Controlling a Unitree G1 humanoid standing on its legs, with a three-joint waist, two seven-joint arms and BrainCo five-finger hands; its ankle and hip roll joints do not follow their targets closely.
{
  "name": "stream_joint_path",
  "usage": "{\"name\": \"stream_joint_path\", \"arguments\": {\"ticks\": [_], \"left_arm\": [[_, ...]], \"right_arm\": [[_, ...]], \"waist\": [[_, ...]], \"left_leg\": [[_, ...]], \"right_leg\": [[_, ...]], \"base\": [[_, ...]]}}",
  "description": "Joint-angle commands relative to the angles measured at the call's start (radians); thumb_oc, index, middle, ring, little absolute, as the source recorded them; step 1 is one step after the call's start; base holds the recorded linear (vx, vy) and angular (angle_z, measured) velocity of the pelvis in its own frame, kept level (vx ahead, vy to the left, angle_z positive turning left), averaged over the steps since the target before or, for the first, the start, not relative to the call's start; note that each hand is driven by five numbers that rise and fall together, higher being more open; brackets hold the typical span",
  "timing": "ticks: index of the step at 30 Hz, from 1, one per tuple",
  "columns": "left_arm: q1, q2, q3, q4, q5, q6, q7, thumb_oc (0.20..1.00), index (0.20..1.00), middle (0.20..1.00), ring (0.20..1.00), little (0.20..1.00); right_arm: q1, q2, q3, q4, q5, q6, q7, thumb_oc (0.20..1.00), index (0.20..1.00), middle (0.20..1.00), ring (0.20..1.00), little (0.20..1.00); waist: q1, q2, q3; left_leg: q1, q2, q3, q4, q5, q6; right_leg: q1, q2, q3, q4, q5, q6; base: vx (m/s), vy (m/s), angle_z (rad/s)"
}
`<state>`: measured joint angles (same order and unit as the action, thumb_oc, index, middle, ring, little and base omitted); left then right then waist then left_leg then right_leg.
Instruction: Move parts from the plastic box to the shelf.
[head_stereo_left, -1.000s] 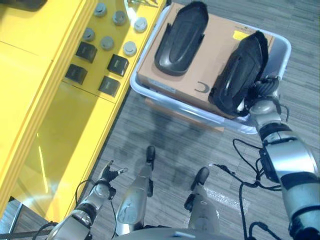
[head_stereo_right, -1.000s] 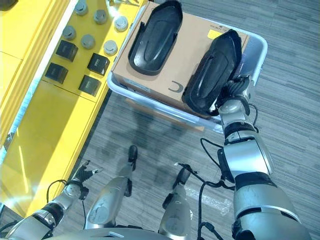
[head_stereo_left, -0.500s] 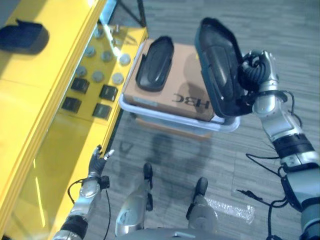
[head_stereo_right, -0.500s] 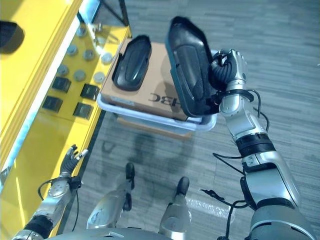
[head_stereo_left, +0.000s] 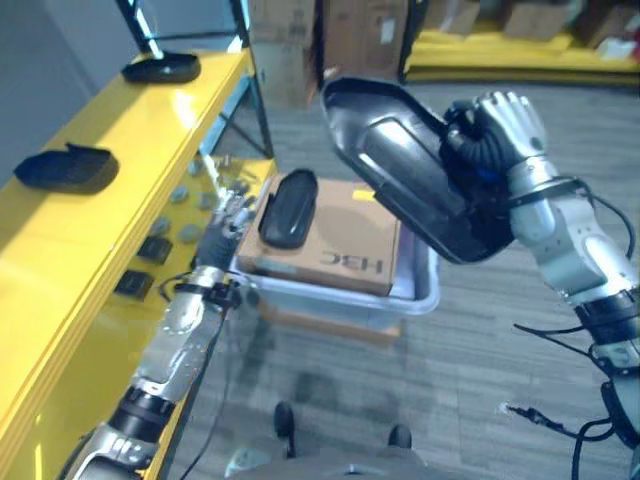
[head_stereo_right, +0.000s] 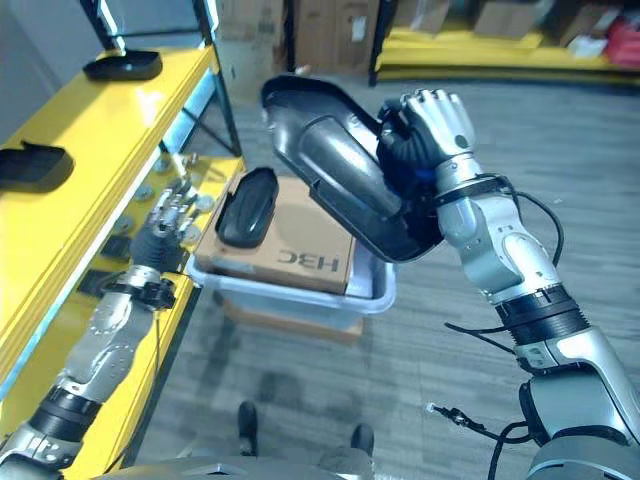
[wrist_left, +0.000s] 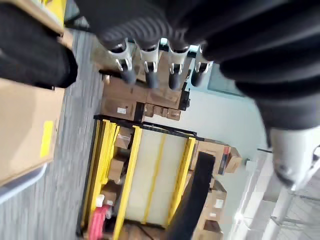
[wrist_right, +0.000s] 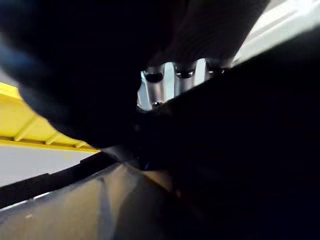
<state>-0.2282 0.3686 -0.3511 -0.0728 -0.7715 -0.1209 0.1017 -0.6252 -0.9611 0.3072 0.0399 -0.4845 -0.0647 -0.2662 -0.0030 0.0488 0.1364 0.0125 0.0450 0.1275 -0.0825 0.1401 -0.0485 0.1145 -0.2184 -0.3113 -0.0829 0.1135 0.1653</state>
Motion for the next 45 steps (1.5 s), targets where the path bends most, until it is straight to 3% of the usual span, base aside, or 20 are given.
{"name": "stream_joint_path", "arguments": {"ticks": [1,7,16,35,37,45], "left_arm": [[-0.074,-0.041,-0.067,0.069,-0.156,-0.017,-0.034,1.000,1.000,1.000,1.000,1.000],[-0.114,-0.053,-0.147,0.060,-0.250,0.039,-0.088,1.000,1.000,1.000,1.000,1.000],[-0.158,-0.059,-0.189,0.070,-0.252,0.056,-0.103,1.000,1.000,1.000,1.000,1.000],[-0.286,-0.123,-0.229,0.200,-0.101,0.039,-0.046,1.000,1.000,1.000,1.000,1.000],[-0.304,-0.133,-0.230,0.215,-0.074,0.034,-0.038,0.200,0.200,0.200,0.200,0.200],[-0.300,-0.177,-0.198,0.283,-0.005,0.011,0.005,0.200,0.200,0.200,0.200,0.200]], "right_arm": [[-0.109,-0.018,0.010,-0.027,-0.025,-0.003,-0.017,0.200,0.200,0.200,0.200,0.200],[-0.113,0.008,0.052,-0.070,-0.050,-0.011,0.011,0.200,0.200,0.200,0.200,0.200],[-0.137,0.049,0.108,-0.082,-0.062,-0.022,0.042,0.200,0.200,0.200,0.200,0.200],[-0.224,0.193,0.270,-0.080,-0.032,-0.051,0.122,0.200,0.200,0.200,0.200,0.200],[-0.224,0.209,0.290,-0.091,-0.013,-0.062,0.137,0.200,0.200,0.200,0.200,0.200],[-0.134,0.326,0.297,-0.132,0.073,-0.089,0.165,0.200,0.200,0.200,0.200,0.200]], "waist": [[0.016,-0.038,-0.056],[0.010,-0.049,-0.087],[0.014,-0.062,-0.092],[0.015,-0.063,-0.094],[0.014,-0.063,-0.094],[0.013,-0.065,-0.092]], "left_leg": [[0.085,0.065,0.017,0.004,-0.088,-0.071],[0.114,0.070,0.027,0.006,-0.102,-0.062],[0.120,0.070,0.025,0.007,-0.105,-0.060],[0.119,0.068,0.017,0.010,-0.104,-0.057],[0.119,0.068,0.016,0.009,-0.102,-0.058],[0.119,0.069,0.017,0.009,-0.101,-0.059]], "right_leg": [[0.029,-0.038,-0.011,0.014,-0.046,0.046],[0.046,-0.027,0.001,0.013,-0.051,0.042],[0.047,-0.018,0.007,0.016,-0.053,0.038],[0.049,-0.015,0.003,0.023,-0.053,0.032],[0.050,-0.014,0.000,0.023,-0.052,0.031],[0.050,-0.014,-0.001,0.024,-0.053,0.029]], "base": [[0.05,-0.024,-0.07],[0.02,-0.019,-0.12],[0.00,-0.003,-0.02],[0.00,0.000,0.00],[0.00,0.000,0.00],[0.00,0.000,0.00]]}}
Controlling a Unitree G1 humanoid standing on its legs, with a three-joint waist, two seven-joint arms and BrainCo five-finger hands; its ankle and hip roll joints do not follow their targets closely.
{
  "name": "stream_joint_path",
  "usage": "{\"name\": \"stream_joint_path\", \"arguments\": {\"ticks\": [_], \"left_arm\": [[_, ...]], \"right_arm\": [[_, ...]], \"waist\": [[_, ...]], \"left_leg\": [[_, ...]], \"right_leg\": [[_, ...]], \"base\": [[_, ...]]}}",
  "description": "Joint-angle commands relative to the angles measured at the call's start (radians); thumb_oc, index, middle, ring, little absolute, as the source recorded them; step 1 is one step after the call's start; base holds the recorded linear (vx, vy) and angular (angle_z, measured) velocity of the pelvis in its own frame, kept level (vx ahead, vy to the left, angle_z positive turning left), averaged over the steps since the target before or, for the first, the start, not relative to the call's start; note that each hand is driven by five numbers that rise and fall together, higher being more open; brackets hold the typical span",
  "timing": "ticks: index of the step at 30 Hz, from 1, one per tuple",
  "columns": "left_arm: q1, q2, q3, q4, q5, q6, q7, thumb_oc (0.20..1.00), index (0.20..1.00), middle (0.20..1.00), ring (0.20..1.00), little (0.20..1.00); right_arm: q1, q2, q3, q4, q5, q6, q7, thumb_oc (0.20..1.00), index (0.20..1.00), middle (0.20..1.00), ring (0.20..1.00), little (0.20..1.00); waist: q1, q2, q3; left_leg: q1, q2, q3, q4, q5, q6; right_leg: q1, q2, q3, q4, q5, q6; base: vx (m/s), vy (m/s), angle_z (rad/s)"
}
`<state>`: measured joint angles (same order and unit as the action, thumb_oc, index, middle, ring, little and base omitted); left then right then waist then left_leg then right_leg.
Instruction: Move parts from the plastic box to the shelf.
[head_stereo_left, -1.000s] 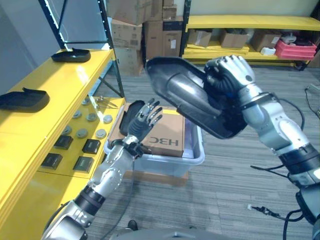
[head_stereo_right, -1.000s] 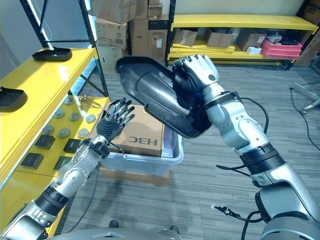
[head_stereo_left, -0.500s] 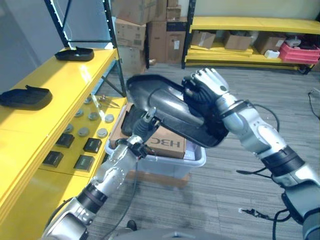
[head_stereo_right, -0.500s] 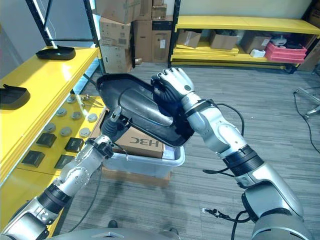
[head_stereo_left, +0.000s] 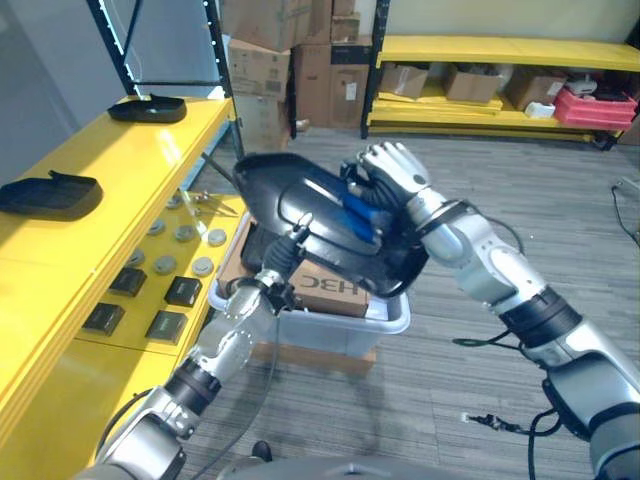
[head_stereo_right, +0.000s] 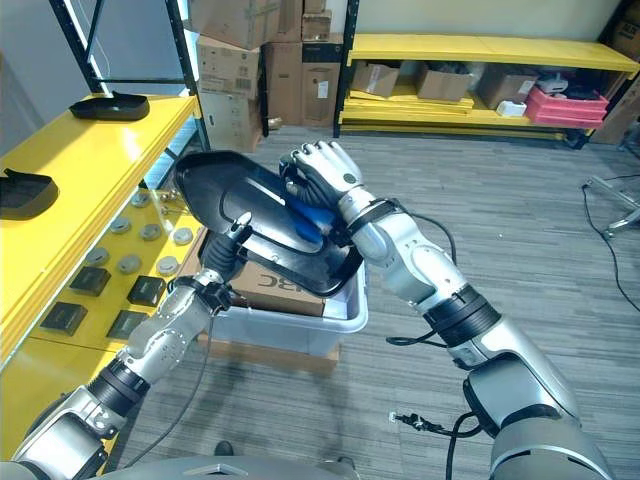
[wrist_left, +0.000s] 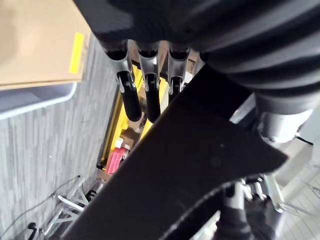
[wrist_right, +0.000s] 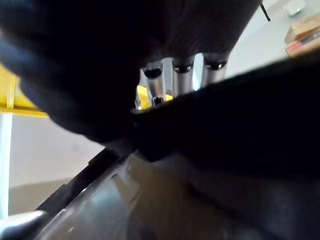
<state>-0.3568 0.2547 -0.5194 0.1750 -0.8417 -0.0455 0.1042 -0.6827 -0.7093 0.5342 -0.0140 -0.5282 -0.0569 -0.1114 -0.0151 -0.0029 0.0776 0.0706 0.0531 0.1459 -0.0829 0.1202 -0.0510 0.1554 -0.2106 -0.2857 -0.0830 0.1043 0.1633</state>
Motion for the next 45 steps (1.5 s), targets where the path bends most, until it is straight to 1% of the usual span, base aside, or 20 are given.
{"name": "stream_joint_path", "arguments": {"ticks": [1,7,10,11,12,13,17,20,28,29,31,33,35,36,37,38,41,43,44,45], "left_arm": [[-0.166,-0.067,-0.024,0.038,0.071,-0.068,0.009,0.200,0.200,0.200,0.200,0.200],[-0.124,-0.054,0.042,0.043,0.218,-0.105,0.083,0.200,0.200,0.200,0.200,0.200],[-0.095,-0.062,0.099,0.051,0.313,-0.153,0.148,0.200,0.200,0.200,0.200,0.200],[-0.093,-0.058,0.114,0.054,0.347,-0.160,0.160,0.200,0.200,0.200,0.200,0.200],[-0.089,-0.053,0.126,0.051,0.373,-0.172,0.178,0.200,0.200,0.200,0.200,0.200],[-0.081,-0.046,0.141,0.044,0.399,-0.177,0.191,0.200,0.200,0.200,0.200,0.200],[-0.052,-0.011,0.220,0.020,0.513,-0.199,0.249,0.200,0.200,0.200,0.200,0.200],[-0.018,0.013,0.272,0.000,0.598,-0.211,0.283,0.200,0.200,0.200,0.200,0.200],[0.047,0.041,0.334,-0.016,0.743,-0.218,0.310,0.200,0.200,0.200,0.200,0.200],[0.070,0.056,0.367,-0.041,0.757,-0.231,0.310,0.200,0.200,0.200,0.200,0.200],[0.102,0.065,0.393,-0.080,0.781,-0.237,0.312,0.200,0.200,0.200,0.200,0.200],[0.132,0.073,0.421,-0.118,0.782,-0.253,0.314,0.200,0.200,0.200,0.200,0.200],[0.167,0.083,0.436,-0.157,0.802,-0.265,0.297,0.200,0.200,0.200,0.200,0.200],[0.169,0.084,0.438,-0.160,0.803,-0.264,0.297,0.200,0.200,0.200,0.200,0.200],[0.208,0.093,0.457,-0.200,0.807,-0.282,0.282,0.200,0.200,0.200,0.200,0.200],[0.226,0.100,0.471,-0.217,0.815,-0.283,0.279,0.200,0.200,0.200,0.200,0.200],[0.264,0.120,0.521,-0.284,0.832,-0.294,0.279,0.200,0.200,0.200,0.200,0.200],[0.304,0.136,0.570,-0.346,0.830,-0.315,0.277,0.200,0.200,0.200,0.200,0.200],[0.304,0.140,0.577,-0.359,0.820,-0.321,0.272,0.200,0.200,0.200,0.200,0.200],[0.293,0.147,0.575,-0.376,0.805,-0.327,0.261,0.200,0.200,0.200,0.200,0.200]], "right_arm": [[-0.060,0.085,0.069,-0.085,0.126,-0.100,0.014,0.200,0.200,0.200,0.200,0.200],[0.055,0.125,0.045,-0.114,0.237,-0.130,0.028,0.200,0.200,0.200,0.200,0.200],[0.145,0.153,-0.010,-0.113,0.360,-0.157,0.011,0.200,0.200,0.200,0.200,0.200],[0.166,0.156,-0.026,-0.116,0.383,-0.164,0.005,0.231,0.231,0.231,0.231,0.231],[0.185,0.159,-0.047,-0.117,0.398,-0.170,-0.007,0.529,0.529,0.529,0.529,0.529],[0.210,0.165,-0.074,-0.123,0.416,-0.176,-0.015,1.000,1.000,1.000,1.000,1.000],[0.314,0.208,-0.203,-0.127,0.492,-0.191,-0.077,1.000,1.000,1.000,1.000,1.000],[0.400,0.241,-0.279,-0.127,0.548,-0.212,-0.088,1.000,1.000,1.000,1.000,1.000],[0.597,0.227,-0.386,0.004,0.448,-0.193,-0.139,1.000,1.000,1.000,1.000,1.000],[0.651,0.219,-0.382,0.122,0.388,-0.165,-0.149,1.000,1.000,1.000,1.000,1.000],[0.687,0.239,-0.385,0.205,0.405,-0.153,-0.139,1.000,1.000,1.000,1.000,1.000],[0.695,0.282,-0.350,0.418,0.451,-0.137,-0.124,1.000,1.000,1.000,1.000,1.000],[0.708,0.298,-0.330,0.538,0.418,-0.112,-0.113,1.000,1.000,1.000,1.000,1.000],[0.706,0.299,-0.328,0.543,0.417,-0.115,-0.114,1.000,1.000,1.000,1.000,1.000],[0.699,0.315,-0.288,0.698,0.370,-0.091,-0.087,1.000,1.000,1.000,1.000,1.000],[0.692,0.324,-0.269,0.741,0.355,-0.084,-0.075,1.000,1.000,1.000,1.000,1.000],[0.680,0.380,-0.245,0.914,0.426,-0.075,-0.017,1.000,1.000,1.000,1.000,1.000],[0.656,0.410,-0.230,1.028,0.441,-0.068,-0.002,1.000,1.000,1.000,1.000,1.000],[0.651,0.422,-0.244,1.077,0.463,-0.066,-0.001,1.000,1.000,1.000,1.000,1.000],[0.647,0.427,-0.266,1.126,0.480,-0.062,-0.003,1.000,1.000,1.000,1.000,1.000]], "waist": [[0.024,-0.012,-0.032],[0.028,-0.017,-0.025],[0.028,-0.027,-0.022],[0.026,-0.028,-0.021],[0.024,-0.029,-0.021],[0.023,-0.030,-0.023],[0.015,-0.032,-0.020],[0.011,-0.032,-0.020],[-0.004,-0.025,-0.021],[-0.006,-0.021,-0.015],[-0.005,-0.017,-0.011],[0.004,-0.014,-0.001],[0.017,-0.009,0.004],[0.015,-0.010,0.004],[0.035,-0.006,0.009],[0.040,-0.005,0.012],[0.068,-0.003,0.025],[0.115,-0.005,0.048],[0.133,-0.006,0.059],[0.145,-0.005,0.072]], "left_leg": [[0.061,0.061,-0.001,0.009,-0.081,-0.056],[0.057,0.060,-0.003,0.009,-0.078,-0.056],[0.053,0.057,-0.005,0.009,-0.080,-0.055],[0.053,0.057,-0.004,0.008,-0.080,-0.055],[0.053,0.056,-0.003,0.007,-0.081,-0.055],[0.054,0.054,-0.002,0.007,-0.083,-0.053],[0.058,0.048,0.005,0.004,-0.088,-0.050],[0.062,0.048,0.013,0.002,-0.090,-0.051],[0.064,0.051,0.015,-0.003,-0.087,-0.056],[0.064,0.051,0.016,-0.003,-0.085,-0.056],[0.065,0.052,0.014,-0.003,-0.085,-0.054],[0.065,0.054,0.010,-0.001,-0.084,-0.054],[0.060,0.056,0.002,0.002,-0.080,-0.057],[0.060,0.056,0.001,0.002,-0.081,-0.057],[0.058,0.059,-0.011,0.007,-0.079,-0.061],[0.058,0.062,-0.018,0.010,-0.079,-0.064],[0.036,0.069,-0.044,0.065,-0.093,-0.068],[-0.024,0.065,-0.076,0.155,-0.105,-0.075],[-0.060,0.057,-0.082,0.188,-0.098,-0.089],[-0.118,0.061,-0.068,0.236,-0.066,-0.111]], "right_leg": [[0.009,-0.021,-0.026,0.024,-0.043,0.030],[0.009,-0.024,-0.030,0.023,-0.041,0.032],[0.008,-0.030,-0.033,0.025,-0.039,0.034],[0.007,-0.032,-0.034,0.025,-0.038,0.035],[0.007,-0.032,-0.035,0.025,-0.038,0.036],[0.007,-0.035,-0.035,0.025,-0.037,0.037],[-0.001,-0.038,-0.022,0.027,-0.033,0.039],[-0.004,-0.039,-0.018,0.028,-0.033,0.039],[-0.004,-0.035,-0.020,0.026,-0.035,0.039],[-0.007,-0.033,-0.017,0.029,-0.038,0.038],[-0.009,-0.033,-0.016,0.036,-0.041,0.036],[-0.009,-0.031,-0.018,0.044,-0.048,0.034],[-0.006,-0.029,-0.024,0.046,-0.051,0.031],[-0.006,-0.029,-0.025,0.046,-0.052,0.031],[0.004,-0.025,-0.038,0.045,-0.057,0.027],[0.012,-0.022,-0.047,0.043,-0.060,0.026],[0.031,-0.018,-0.068,0.038,-0.067,0.018],[0.040,-0.020,-0.088,0.029,-0.072,0.012],[0.048,-0.024,-0.111,0.021,-0.071,0.011],[0.062,-0.027,-0.156,0.010,-0.068,0.010]], "base": [[0.00,0.000,0.00],[0.00,0.000,0.01],[-0.01,0.004,0.03],[0.00,0.000,0.00],[0.00,0.000,0.00],[0.00,0.000,0.00],[0.00,0.002,-0.01],[0.00,0.001,-0.03],[0.01,-0.027,-0.02],[0.00,-0.044,-0.02],[0.00,-0.039,-0.04],[-0.01,-0.044,-0.04],[0.00,-0.042,0.01],[0.02,-0.069,0.02],[0.03,-0.077,0.06],[0.04,-0.095,0.17],[0.02,-0.081,0.28],[-0.04,-0.083,0.22],[-0.08,-0.033,0.31],[-0.12,-0.005,0.51]]}}
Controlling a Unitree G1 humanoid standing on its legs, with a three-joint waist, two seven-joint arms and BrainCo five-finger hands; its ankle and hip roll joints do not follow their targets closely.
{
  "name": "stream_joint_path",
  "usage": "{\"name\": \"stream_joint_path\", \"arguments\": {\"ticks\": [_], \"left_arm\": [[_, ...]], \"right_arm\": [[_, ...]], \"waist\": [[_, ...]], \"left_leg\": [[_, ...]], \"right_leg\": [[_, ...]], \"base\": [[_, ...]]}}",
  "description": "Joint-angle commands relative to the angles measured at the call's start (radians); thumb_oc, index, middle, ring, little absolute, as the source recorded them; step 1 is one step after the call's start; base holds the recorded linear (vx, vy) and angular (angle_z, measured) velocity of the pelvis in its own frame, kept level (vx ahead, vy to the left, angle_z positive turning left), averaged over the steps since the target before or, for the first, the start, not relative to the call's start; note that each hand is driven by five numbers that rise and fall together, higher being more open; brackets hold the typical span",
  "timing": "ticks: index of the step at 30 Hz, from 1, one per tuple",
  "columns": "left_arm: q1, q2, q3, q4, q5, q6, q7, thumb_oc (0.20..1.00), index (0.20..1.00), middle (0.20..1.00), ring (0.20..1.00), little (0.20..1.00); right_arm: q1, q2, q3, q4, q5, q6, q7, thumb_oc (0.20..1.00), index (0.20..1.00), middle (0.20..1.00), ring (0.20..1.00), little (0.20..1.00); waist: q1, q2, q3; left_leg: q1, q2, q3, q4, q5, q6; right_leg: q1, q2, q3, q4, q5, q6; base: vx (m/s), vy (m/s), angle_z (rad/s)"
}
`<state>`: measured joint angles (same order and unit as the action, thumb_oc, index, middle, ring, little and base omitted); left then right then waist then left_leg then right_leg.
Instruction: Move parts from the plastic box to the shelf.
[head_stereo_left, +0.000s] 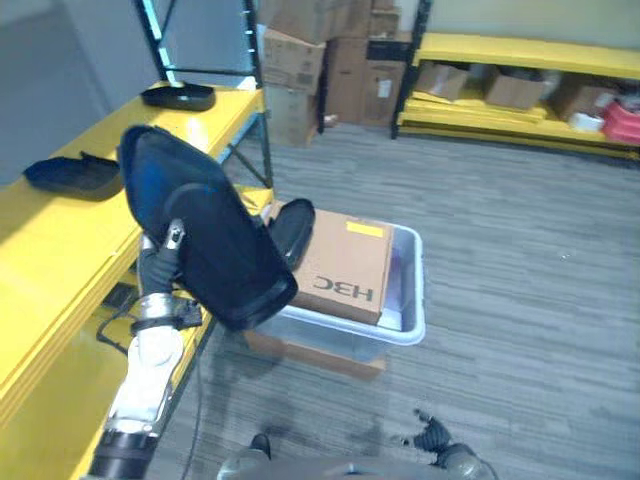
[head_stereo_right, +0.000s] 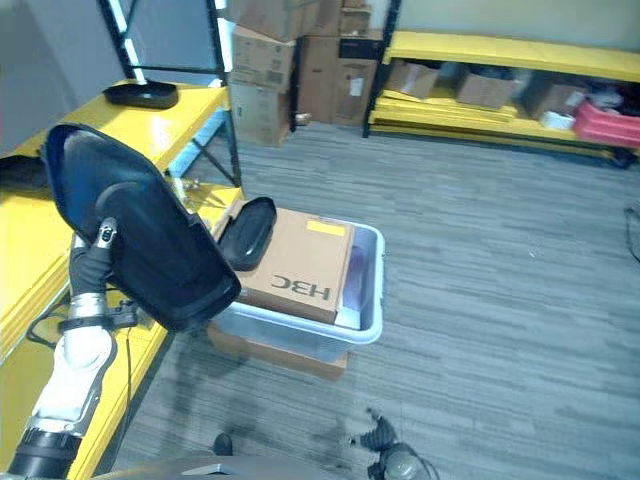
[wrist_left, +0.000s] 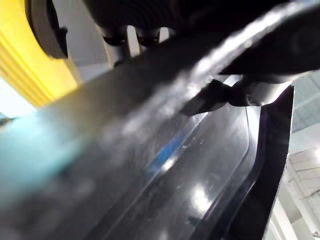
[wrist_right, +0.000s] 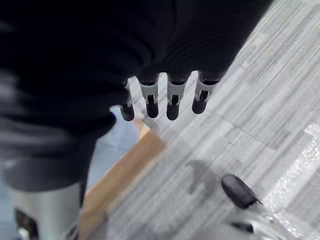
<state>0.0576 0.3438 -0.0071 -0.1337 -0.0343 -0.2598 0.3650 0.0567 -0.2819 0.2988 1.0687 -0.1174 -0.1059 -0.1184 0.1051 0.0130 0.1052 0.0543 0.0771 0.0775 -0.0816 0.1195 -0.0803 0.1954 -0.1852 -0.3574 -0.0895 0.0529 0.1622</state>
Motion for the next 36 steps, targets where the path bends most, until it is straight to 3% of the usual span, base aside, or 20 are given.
{"name": "stream_joint_path", "arguments": {"ticks": [1,3,5,9,11,13,14,15,17,19,20,22,23,25,28,29,30,32,36], "left_arm": [[-0.137,0.060,0.053,-0.073,-0.014,-0.114,-0.013,0.200,0.200,0.200,0.200,0.200],[-0.166,0.091,0.043,-0.090,0.009,-0.107,-0.033,0.200,0.200,0.200,0.200,0.200],[-0.175,0.116,0.046,-0.105,0.024,-0.109,-0.044,0.200,0.200,0.200,0.200,0.200],[-0.162,0.144,0.064,-0.118,0.108,-0.092,-0.021,0.200,0.200,0.200,0.200,0.200],[-0.154,0.179,0.074,-0.143,0.154,-0.084,-0.019,0.200,0.200,0.200,0.200,0.200],[-0.158,0.207,0.069,-0.147,0.157,-0.085,-0.008,0.200,0.200,0.200,0.200,0.200],[-0.162,0.217,0.065,-0.145,0.160,-0.083,-0.009,0.200,0.200,0.200,0.200,0.200],[-0.169,0.227,0.055,-0.144,0.159,-0.088,-0.008,0.200,0.200,0.200,0.200,0.200],[-0.184,0.226,0.042,-0.151,0.137,-0.101,-0.017,0.200,0.200,0.200,0.200,0.200],[-0.201,0.226,0.034,-0.155,0.109,-0.117,-0.020,0.200,0.200,0.200,0.200,0.200],[-0.220,0.227,0.022,-0.152,0.098,-0.121,-0.022,0.200,0.200,0.200,0.200,0.200],[-0.250,0.211,-0.012,-0.144,0.067,-0.128,-0.031,0.200,0.200,0.200,0.200,0.200],[-0.256,0.202,-0.023,-0.142,0.061,-0.129,-0.038,0.200,0.200,0.200,0.200,0.200],[-0.247,0.202,-0.024,-0.157,0.081,-0.126,-0.045,0.200,0.200,0.200,0.200,0.200],[-0.197,0.196,0.023,-0.198,0.062,-0.126,-0.035,0.200,0.200,0.200,0.200,0.200],[-0.193,0.186,0.027,-0.201,0.042,-0.123,-0.036,0.200,0.200,0.200,0.200,0.200],[-0.194,0.186,0.027,-0.202,0.042,-0.122,-0.037,0.200,0.200,0.200,0.200,0.200],[-0.203,0.188,0.021,-0.199,0.032,-0.119,-0.057,0.200,0.200,0.200,0.200,0.200],[-0.186,0.230,0.049,-0.194,0.083,-0.109,-0.039,0.200,0.200,0.200,0.200,0.200]], "right_arm": [[-0.100,-0.001,-0.050,0.088,0.079,-0.008,-0.001,1.000,1.000,1.000,1.000,1.000],[-0.107,-0.009,-0.084,0.164,0.075,0.009,-0.004,1.000,1.000,1.000,1.000,1.000],[-0.089,-0.002,-0.106,0.212,0.061,0.031,0.003,1.000,1.000,1.000,1.000,1.000],[-0.077,0.000,-0.149,0.229,0.046,0.042,-0.009,1.000,1.000,1.000,1.000,1.000],[-0.069,0.007,-0.192,0.223,0.083,0.040,-0.019,1.000,1.000,1.000,1.000,1.000],[-0.084,0.022,-0.182,0.206,0.091,0.037,-0.025,1.000,1.000,1.000,1.000,1.000],[-0.093,0.030,-0.169,0.198,0.092,0.035,-0.025,1.000,1.000,1.000,1.000,1.000],[-0.105,0.039,-0.153,0.192,0.098,0.031,-0.025,1.000,1.000,1.000,1.000,1.000],[-0.110,0.050,-0.135,0.184,0.123,0.020,-0.026,1.000,1.000,1.000,1.000,1.000],[-0.112,0.061,-0.110,0.167,0.136,0.014,-0.026,1.000,1.000,1.000,1.000,1.000],[-0.110,0.064,-0.096,0.157,0.140,0.009,-0.021,1.000,1.000,1.000,1.000,1.000],[-0.099,0.060,-0.079,0.157,0.148,0.004,-0.023,1.000,1.000,1.000,1.000,1.000],[-0.091,0.061,-0.078,0.161,0.150,0.003,-0.024,1.000,1.000,1.000,1.000,1.000],[-0.083,0.068,-0.082,0.170,0.141,0.011,-0.024,1.000,1.000,1.000,1.000,1.000],[-0.093,0.063,-0.087,0.199,0.130,0.020,-0.019,1.000,1.000,1.000,1.000,1.000],[-0.090,0.036,-0.088,0.216,0.102,0.027,-0.017,1.000,1.000,1.000,1.000,1.000],[-0.091,0.036,-0.089,0.216,0.102,0.027,-0.017,1.000,1.000,1.000,1.000,1.000],[-0.073,0.006,-0.107,0.243,0.064,0.042,-0.033,1.000,1.000,1.000,1.000,1.000],[-0.049,0.014,-0.160,0.240,0.114,0.039,-0.041,1.000,1.000,1.000,1.000,1.000]], "waist": [[0.033,-0.019,0.051],[0.033,-0.022,0.046],[0.040,-0.024,0.023],[0.054,-0.046,-0.013],[0.051,-0.056,-0.018],[0.023,-0.057,0.011],[0.013,-0.050,0.023],[0.000,-0.044,0.032],[-0.014,-0.032,0.041],[-0.033,-0.034,0.050],[-0.052,-0.037,0.049],[-0.087,-0.044,0.044],[-0.092,-0.046,0.041],[-0.077,-0.051,0.038],[-0.069,-0.032,0.036],[-0.066,-0.026,0.058],[-0.070,-0.025,0.057],[-0.075,-0.022,0.067],[-0.064,-0.023,0.045]], "left_leg": [[-0.152,0.040,0.012,0.255,-0.025,-0.093],[-0.209,0.057,0.113,0.252,0.006,-0.079],[-0.173,0.069,0.167,0.186,-0.032,-0.065],[-0.114,-0.008,0.138,0.066,-0.062,-0.013],[-0.076,-0.048,0.126,0.035,-0.084,0.028],[-0.036,-0.068,0.106,0.001,-0.093,0.057],[-0.039,-0.067,0.106,-0.003,-0.083,0.071],[-0.039,-0.062,0.085,-0.006,-0.084,0.070],[-0.040,-0.056,0.046,-0.006,-0.081,0.058],[-0.034,-0.058,0.008,-0.006,-0.090,0.044],[-0.034,-0.060,-0.015,-0.006,-0.091,0.042],[-0.033,-0.066,-0.080,-0.006,-0.093,0.043],[-0.032,-0.070,-0.099,-0.006,-0.091,0.040],[-0.028,-0.079,-0.135,-0.006,-0.094,0.033],[-0.035,-0.066,-0.166,0.005,-0.082,0.017],[-0.075,-0.057,-0.134,0.069,-0.091,0.004],[-0.082,-0.059,-0.139,0.074,-0.088,0.005],[-0.109,-0.001,-0.020,0.091,-0.062,-0.017],[-0.111,0.042,-0.025,0.052,-0.016,-0.048]], "right_leg": [[0.027,-0.052,-0.127,0.011,-0.018,0.013],[0.021,-0.047,-0.186,0.010,-0.017,0.010],[0.039,-0.042,-0.224,0.006,-0.040,0.023],[0.050,-0.099,-0.277,0.069,-0.026,0.051],[0.007,-0.170,-0.273,0.246,0.003,0.074],[-0.091,-0.207,-0.184,0.422,0.039,0.086],[-0.144,-0.185,-0.130,0.450,0.041,0.069],[-0.200,-0.121,-0.048,0.443,-0.002,0.050],[-0.254,-0.039,0.060,0.355,-0.050,0.026],[-0.253,-0.017,0.119,0.238,-0.041,0.025],[-0.255,0.018,0.177,0.185,-0.037,0.021],[-0.267,0.085,0.311,0.150,-0.042,0.001],[-0.267,0.097,0.323,0.156,-0.039,-0.006],[-0.238,0.084,0.278,0.128,-0.031,-0.008],[-0.208,0.091,0.220,0.115,-0.044,-0.020],[-0.186,0.072,0.145,0.129,-0.060,-0.031],[-0.189,0.071,0.140,0.127,-0.057,-0.031],[-0.151,0.044,0.024,0.135,-0.071,-0.033],[-0.105,0.034,-0.037,0.094,-0.059,-0.019]], "base": [[-0.13,0.004,1.28],[-0.02,0.006,2.02],[0.14,0.091,1.15],[0.14,0.227,0.51],[0.19,0.287,0.32],[0.10,0.220,0.59],[0.00,0.116,0.66],[0.00,0.044,0.59],[0.10,-0.045,0.56],[0.14,-0.098,0.77],[0.16,-0.110,1.35],[0.18,-0.138,1.36],[0.15,-0.156,1.32],[0.10,-0.200,1.45],[0.05,-0.229,0.54],[0.00,-0.173,0.61],[-0.04,-0.144,0.99],[-0.02,-0.072,1.99],[0.05,-0.005,1.23]]}}
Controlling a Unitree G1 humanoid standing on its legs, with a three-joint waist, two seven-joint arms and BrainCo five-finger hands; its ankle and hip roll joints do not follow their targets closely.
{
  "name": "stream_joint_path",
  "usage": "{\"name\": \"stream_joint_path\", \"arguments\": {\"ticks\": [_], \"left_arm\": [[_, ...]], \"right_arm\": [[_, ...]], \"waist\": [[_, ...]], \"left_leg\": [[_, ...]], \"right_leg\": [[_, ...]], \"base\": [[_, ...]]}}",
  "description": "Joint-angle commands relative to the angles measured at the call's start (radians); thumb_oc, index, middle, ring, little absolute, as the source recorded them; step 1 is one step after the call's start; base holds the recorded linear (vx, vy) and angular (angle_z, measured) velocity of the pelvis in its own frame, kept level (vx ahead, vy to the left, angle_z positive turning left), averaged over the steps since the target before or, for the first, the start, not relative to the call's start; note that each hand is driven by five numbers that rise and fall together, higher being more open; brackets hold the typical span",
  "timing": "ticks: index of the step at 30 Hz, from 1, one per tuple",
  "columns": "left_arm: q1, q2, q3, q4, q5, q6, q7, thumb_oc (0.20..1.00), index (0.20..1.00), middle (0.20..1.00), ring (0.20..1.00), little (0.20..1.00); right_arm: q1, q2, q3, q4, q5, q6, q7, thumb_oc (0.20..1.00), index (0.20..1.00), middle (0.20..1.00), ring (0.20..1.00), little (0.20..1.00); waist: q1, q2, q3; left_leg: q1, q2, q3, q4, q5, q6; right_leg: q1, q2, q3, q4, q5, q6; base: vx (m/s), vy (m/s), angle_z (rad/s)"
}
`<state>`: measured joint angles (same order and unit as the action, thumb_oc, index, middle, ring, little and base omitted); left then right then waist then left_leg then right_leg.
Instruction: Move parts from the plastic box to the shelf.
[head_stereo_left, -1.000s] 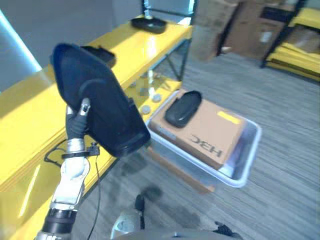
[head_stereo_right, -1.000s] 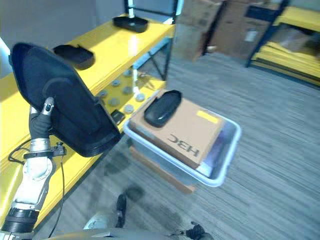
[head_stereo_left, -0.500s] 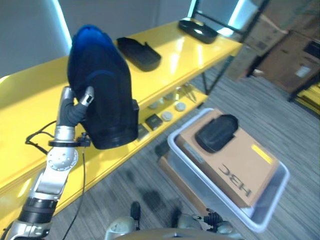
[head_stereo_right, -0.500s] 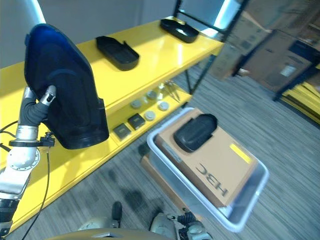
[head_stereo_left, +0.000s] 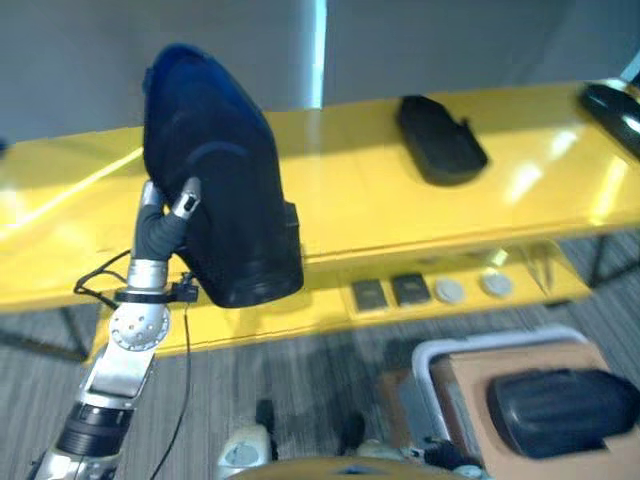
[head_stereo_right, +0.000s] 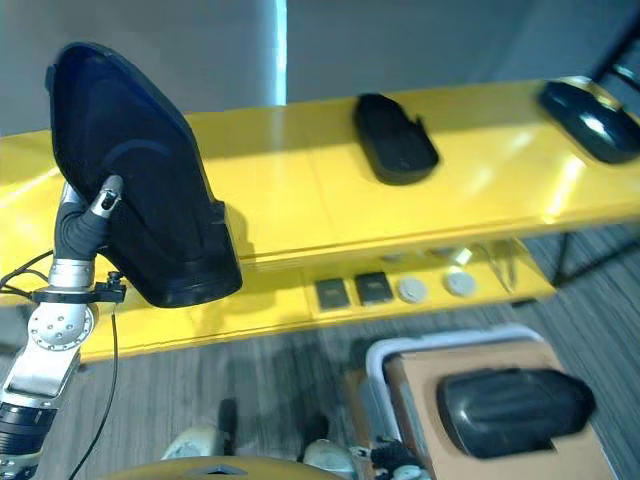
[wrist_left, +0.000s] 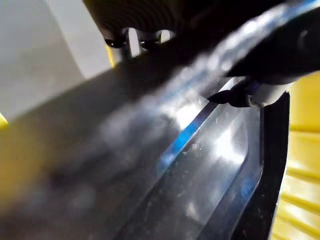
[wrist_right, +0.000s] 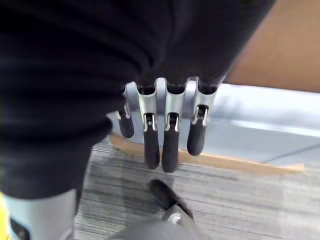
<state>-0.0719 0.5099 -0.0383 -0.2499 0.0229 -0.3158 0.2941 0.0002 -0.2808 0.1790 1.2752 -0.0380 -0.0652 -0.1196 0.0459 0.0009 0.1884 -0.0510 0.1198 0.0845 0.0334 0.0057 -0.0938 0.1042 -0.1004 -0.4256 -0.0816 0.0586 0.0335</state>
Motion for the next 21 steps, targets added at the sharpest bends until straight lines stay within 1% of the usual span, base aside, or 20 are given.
{"name": "stream_joint_path", "arguments": {"ticks": [1,3,5,7,8,9,10,11,12,13,14,15,16,17,18,19,20,21], "left_arm": [[-0.051,0.087,0.094,-0.087,0.059,-0.044,0.040,0.200,0.200,0.200,0.200,0.200],[-0.046,0.107,0.121,-0.103,0.080,-0.036,0.058,0.200,0.200,0.200,0.200,0.200],[-0.053,0.118,0.124,-0.107,0.086,-0.033,0.063,0.200,0.200,0.200,0.200,0.200],[-0.067,0.118,0.107,-0.106,0.079,-0.034,0.058,0.200,0.200,0.200,0.200,0.200],[-0.087,0.116,0.085,-0.106,0.065,-0.031,0.050,0.200,0.200,0.200,0.200,0.200],[-0.092,0.120,0.072,-0.092,0.063,-0.028,0.044,0.200,0.200,0.200,0.200,0.200],[-0.108,0.130,0.058,-0.087,0.076,-0.027,0.047,0.200,0.200,0.200,0.200,0.200],[-0.128,0.135,0.041,-0.083,0.082,-0.018,0.043,0.200,0.200,0.200,0.200,0.200],[-0.146,0.146,0.019,-0.059,0.121,-0.004,0.058,0.200,0.200,0.200,0.200,0.200],[-0.148,0.146,0.018,-0.057,0.121,-0.005,0.059,0.200,0.200,0.200,0.200,0.200],[-0.152,0.142,0.004,-0.050,0.138,0.011,0.059,0.200,0.200,0.200,0.200,0.200],[-0.154,0.143,0.003,-0.049,0.139,0.011,0.059,0.200,0.200,0.200,0.200,0.200],[-0.166,0.137,-0.024,-0.014,0.152,0.020,0.046,0.200,0.200,0.200,0.200,0.200],[-0.169,0.137,-0.027,-0.010,0.153,0.018,0.047,0.200,0.200,0.200,0.200,0.200],[-0.174,0.108,-0.037,0.030,0.121,0.026,0.059,0.200,0.200,0.200,0.200,0.200],[-0.184,0.103,-0.039,0.042,0.114,0.033,0.062,0.200,0.200,0.200,0.200,0.200],[-0.192,0.090,-0.047,0.073,0.119,0.046,0.072,0.200,0.200,0.200,0.200,0.200],[-0.210,0.078,-0.061,0.105,0.127,0.056,0.072,0.200,0.200,0.200,0.200,0.200]], "right_arm": [[0.012,0.013,-0.054,0.034,0.050,-0.003,-0.038,1.000,1.000,1.000,1.000,1.000],[0.021,0.013,-0.097,0.037,0.116,-0.008,-0.043,1.000,1.000,1.000,1.000,1.000],[0.018,0.006,-0.121,0.051,0.145,-0.005,-0.048,1.000,1.000,1.000,1.000,1.000],[0.011,-0.001,-0.126,0.056,0.144,0.000,-0.051,1.000,1.000,1.000,1.000,1.000],[0.010,-0.002,-0.130,0.051,0.141,0.000,-0.053,1.000,1.000,1.000,1.000,1.000],[0.007,0.001,-0.133,0.039,0.141,0.001,-0.054,1.000,1.000,1.000,1.000,1.000],[0.000,0.001,-0.136,0.030,0.144,0.003,-0.056,1.000,1.000,1.000,1.000,1.000],[-0.010,0.006,-0.130,0.022,0.144,0.005,-0.051,1.000,1.000,1.000,1.000,1.000],[-0.034,0.018,-0.106,0.021,0.121,0.012,-0.055,1.000,1.000,1.000,1.000,1.000],[-0.035,0.019,-0.106,0.022,0.121,0.012,-0.055,1.000,1.000,1.000,1.000,1.000],[-0.041,0.029,-0.096,0.018,0.116,0.009,-0.061,1.000,1.000,1.000,1.000,1.000],[-0.041,0.030,-0.096,0.018,0.116,0.009,-0.062,1.000,1.000,1.000,1.000,1.000],[-0.044,0.048,-0.082,0.019,0.124,0.008,-0.057,1.000,1.000,1.000,1.000,1.000],[-0.044,0.048,-0.083,0.020,0.125,0.008,-0.057,1.000,1.000,1.000,1.000,1.000],[-0.041,0.064,-0.066,0.023,0.128,0.008,-0.056,1.000,1.000,1.000,1.000,1.000],[-0.031,0.075,-0.061,0.019,0.129,0.006,-0.057,1.000,1.000,1.000,1.000,1.000],[-0.023,0.083,-0.052,0.020,0.124,0.008,-0.056,1.000,1.000,1.000,1.000,1.000],[-0.010,0.086,-0.039,0.018,0.116,0.008,-0.053,1.000,1.000,1.000,1.000,1.000]], "waist": [[0.000,-0.012,-0.044],[0.002,-0.009,-0.052],[0.003,0.000,-0.065],[0.004,0.007,-0.078],[-0.002,0.002,-0.083],[-0.009,-0.003,-0.083],[-0.014,-0.007,-0.085],[-0.019,-0.007,-0.083],[-0.027,-0.003,-0.072],[-0.024,-0.003,-0.073],[-0.034,-0.003,-0.074],[-0.031,-0.003,-0.075],[-0.045,-0.004,-0.084],[-0.043,-0.003,-0.087],[-0.060,-0.005,-0.088],[-0.067,-0.010,-0.089],[-0.073,-0.019,-0.089],[-0.079,-0.026,-0.091]], "left_leg": [[-0.007,0.012,-0.031,-0.070,0.109,-0.042],[-0.007,0.043,-0.003,-0.078,0.124,-0.052],[0.014,0.057,0.031,-0.084,0.108,-0.055],[0.023,0.037,0.027,-0.085,0.093,-0.041],[0.029,0.025,0.040,-0.081,0.078,-0.030],[0.037,0.007,0.042,-0.077,0.059,-0.016],[0.041,-0.022,0.050,-0.061,0.039,0.009],[0.050,-0.033,0.062,-0.055,0.024,0.020],[0.065,-0.044,0.072,-0.053,0.014,0.041],[0.062,-0.044,0.075,-0.053,0.018,0.042],[0.076,-0.044,0.082,-0.071,0.016,0.039],[0.074,-0.042,0.085,-0.073,0.020,0.039],[0.085,-0.042,0.078,-0.116,0.030,0.030],[0.083,-0.038,0.079,-0.116,0.029,0.028],[0.094,-0.025,0.081,-0.121,0.020,0.019],[0.100,-0.024,0.085,-0.120,0.025,0.016],[0.110,-0.016,0.095,-0.118,0.028,0.013],[0.109,-0.011,0.095,-0.119,0.034,0.009]], "right_leg": [[-0.004,-0.056,0.023,0.081,-0.064,0.113],[0.014,-0.075,-0.004,0.076,-0.064,0.123],[0.033,-0.088,-0.025,0.081,-0.075,0.127],[0.048,-0.113,-0.031,0.095,-0.068,0.138],[0.051,-0.135,-0.039,0.120,-0.059,0.145],[0.043,-0.158,-0.029,0.154,-0.039,0.155],[0.023,-0.198,-0.001,0.196,0.007,0.176],[0.010,-0.222,0.013,0.242,0.027,0.184],[-0.043,-0.230,0.066,0.322,0.033,0.185],[-0.049,-0.230,0.069,0.322,0.036,0.183],[-0.065,-0.215,0.102,0.303,0.026,0.186],[-0.068,-0.213,0.104,0.300,0.030,0.184],[-0.080,-0.175,0.157,0.186,0.006,0.176],[-0.078,-0.169,0.157,0.174,0.013,0.174],[-0.124,-0.154,0.198,0.092,0.044,0.183],[-0.115,-0.145,0.208,0.092,0.029,0.180],[-0.115,-0.145,0.204,0.095,0.031,0.178],[-0.106,-0.134,0.214,0.089,0.022,0.172]], "base": [[0.11,0.089,0.23],[0.10,0.161,0.21],[0.13,0.187,0.32],[0.19,0.265,0.31],[0.18,0.281,0.38],[0.16,0.322,0.40],[0.14,0.318,0.41],[0.14,0.377,0.06],[0.09,0.242,-0.21],[0.08,0.176,-0.48],[0.03,0.031,-0.45],[0.10,0.017,-0.42],[0.06,-0.016,-0.26],[0.14,-0.070,-0.19],[0.11,-0.079,-0.21],[0.14,-0.115,-0.25],[0.09,-0.106,-0.12],[0.11,-0.183,0.12]]}}
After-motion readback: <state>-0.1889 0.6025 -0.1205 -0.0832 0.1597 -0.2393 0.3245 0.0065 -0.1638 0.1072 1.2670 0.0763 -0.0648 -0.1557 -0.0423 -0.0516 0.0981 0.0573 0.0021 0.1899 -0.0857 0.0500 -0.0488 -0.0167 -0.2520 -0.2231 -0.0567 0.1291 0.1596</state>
